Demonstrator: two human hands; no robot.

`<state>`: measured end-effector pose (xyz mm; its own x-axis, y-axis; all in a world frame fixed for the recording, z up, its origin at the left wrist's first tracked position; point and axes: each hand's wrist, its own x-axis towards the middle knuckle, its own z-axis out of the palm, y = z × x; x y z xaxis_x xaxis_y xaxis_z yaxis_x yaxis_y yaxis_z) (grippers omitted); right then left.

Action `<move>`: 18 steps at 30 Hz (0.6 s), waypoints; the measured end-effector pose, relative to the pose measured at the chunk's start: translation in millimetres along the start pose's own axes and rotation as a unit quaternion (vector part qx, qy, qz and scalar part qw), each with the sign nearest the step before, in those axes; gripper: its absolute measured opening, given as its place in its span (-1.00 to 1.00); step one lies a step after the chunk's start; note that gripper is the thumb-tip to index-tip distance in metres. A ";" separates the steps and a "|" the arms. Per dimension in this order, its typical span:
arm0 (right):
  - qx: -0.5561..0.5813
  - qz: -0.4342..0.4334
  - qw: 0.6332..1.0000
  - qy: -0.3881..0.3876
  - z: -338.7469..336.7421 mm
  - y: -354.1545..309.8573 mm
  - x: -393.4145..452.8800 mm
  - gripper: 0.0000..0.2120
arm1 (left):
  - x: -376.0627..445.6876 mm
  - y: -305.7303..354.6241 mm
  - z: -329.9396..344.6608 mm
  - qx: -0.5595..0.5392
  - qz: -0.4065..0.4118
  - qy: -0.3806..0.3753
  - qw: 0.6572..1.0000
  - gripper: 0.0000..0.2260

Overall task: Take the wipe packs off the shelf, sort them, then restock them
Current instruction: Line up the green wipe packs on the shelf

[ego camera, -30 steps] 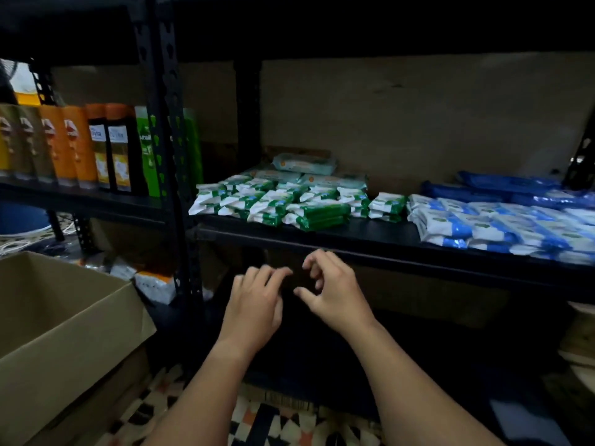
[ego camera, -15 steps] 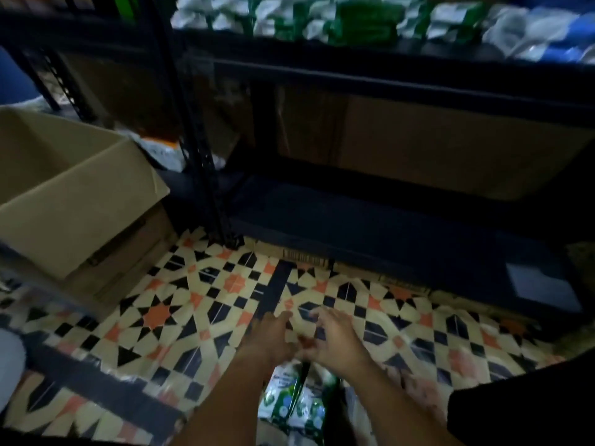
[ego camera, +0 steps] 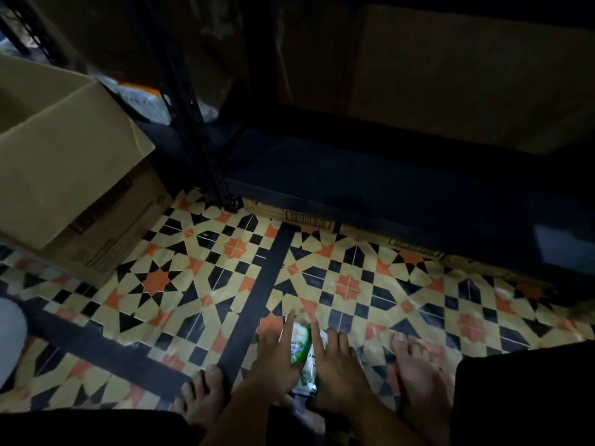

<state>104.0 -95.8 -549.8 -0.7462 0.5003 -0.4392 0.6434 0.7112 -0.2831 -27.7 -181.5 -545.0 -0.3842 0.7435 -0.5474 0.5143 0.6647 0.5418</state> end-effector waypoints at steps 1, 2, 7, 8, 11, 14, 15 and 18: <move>0.004 -0.004 1.000 0.002 0.9 0.3 -0.5 0.34 | 0.0 1.7 -0.2 -0.018 0.005 0.001 1.000 -0.16; 0.009 -0.005 1.000 0.005 0.7 1.0 -1.0 0.34 | 1.2 2.8 -1.5 -0.036 0.012 0.007 0.999 -0.18; 0.017 0.004 1.000 0.010 -5.8 12.2 -0.2 0.37 | 19.3 -2.5 1.7 -0.124 0.055 -0.029 0.990 -0.18; 0.024 0.010 1.000 0.015 -10.9 14.5 0.4 0.38 | 13.1 11.2 -8.8 -0.138 0.059 -0.027 0.988 -0.17; 0.042 0.024 0.998 0.037 -41.2 20.0 2.7 0.40 | 15.4 33.2 -29.6 -0.147 0.071 -0.006 0.987 -0.11; 0.080 0.031 0.993 0.081 -83.8 26.8 1.6 0.36 | 22.6 62.4 -54.3 -0.199 0.129 -0.005 0.971 -0.05; 0.085 0.028 0.991 0.103 -96.7 29.7 1.1 0.31 | 23.6 74.3 -63.1 -0.214 0.148 -0.001 0.966 -0.04; 0.078 0.012 0.979 0.188 -144.8 40.0 -6.5 0.11 | 26.8 115.1 -90.4 -0.256 0.208 0.028 0.944 -0.05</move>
<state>109.9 0.9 -434.9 -0.7218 0.6830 -0.1115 0.6580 0.6273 -0.4166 -48.2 -78.4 -439.6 -0.2785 0.9411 -0.1919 0.1983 0.2519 0.9472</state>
